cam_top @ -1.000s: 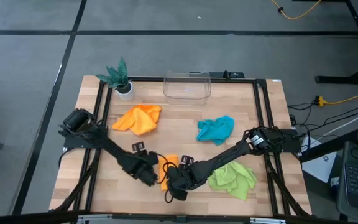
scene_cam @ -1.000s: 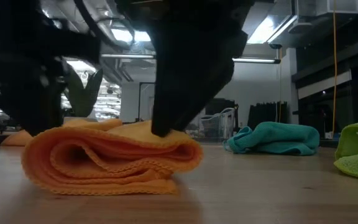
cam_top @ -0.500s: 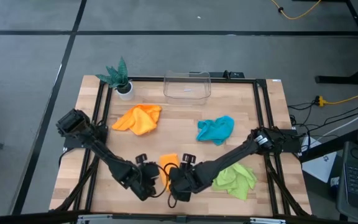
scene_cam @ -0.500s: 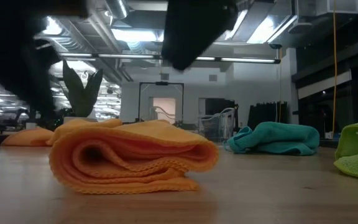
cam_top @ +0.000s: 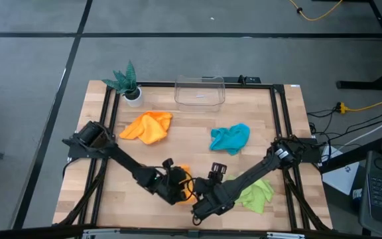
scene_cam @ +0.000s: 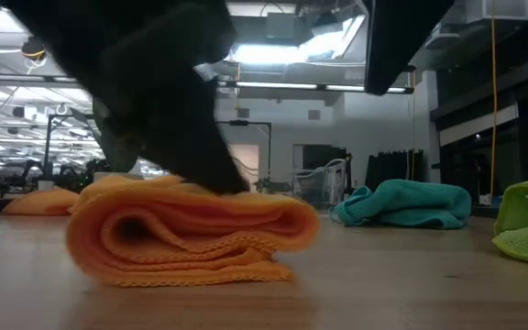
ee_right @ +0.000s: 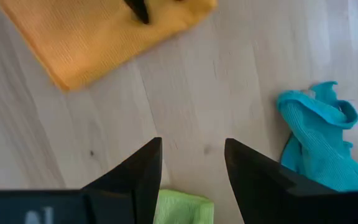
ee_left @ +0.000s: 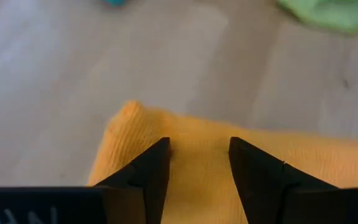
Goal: Fold microfiber towels
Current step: Fold the bottom orange microfiber towel
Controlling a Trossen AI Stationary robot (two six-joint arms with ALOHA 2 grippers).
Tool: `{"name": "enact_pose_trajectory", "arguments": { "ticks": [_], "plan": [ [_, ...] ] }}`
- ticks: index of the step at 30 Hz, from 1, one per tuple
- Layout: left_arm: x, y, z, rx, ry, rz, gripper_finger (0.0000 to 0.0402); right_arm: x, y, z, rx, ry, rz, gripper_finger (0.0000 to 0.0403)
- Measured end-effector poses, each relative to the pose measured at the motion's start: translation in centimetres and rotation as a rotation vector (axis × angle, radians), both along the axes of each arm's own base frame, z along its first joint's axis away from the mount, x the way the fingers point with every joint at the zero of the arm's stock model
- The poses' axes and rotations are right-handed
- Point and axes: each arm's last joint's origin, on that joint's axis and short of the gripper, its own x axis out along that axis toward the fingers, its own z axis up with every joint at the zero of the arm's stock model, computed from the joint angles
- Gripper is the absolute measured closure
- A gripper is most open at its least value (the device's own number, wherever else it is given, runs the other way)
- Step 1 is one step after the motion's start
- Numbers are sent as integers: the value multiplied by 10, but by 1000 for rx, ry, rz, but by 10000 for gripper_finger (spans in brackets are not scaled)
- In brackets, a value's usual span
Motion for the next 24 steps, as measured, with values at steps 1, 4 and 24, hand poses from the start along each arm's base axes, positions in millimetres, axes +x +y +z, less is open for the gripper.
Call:
{"name": "enact_pose_trajectory", "arguments": {
  "ticks": [1,4,24],
  "plan": [
    [-1,-2,-2,5,11,-8,242,-1,2,0,1,-2,5,225],
    [-6,-5,-7,28,89,-82,242,-3,6,0,-2,-11,17,225],
    [-24,-6,13,15,373,-591,242,3,11,1,-67,-68,159,225]
  ]
}}
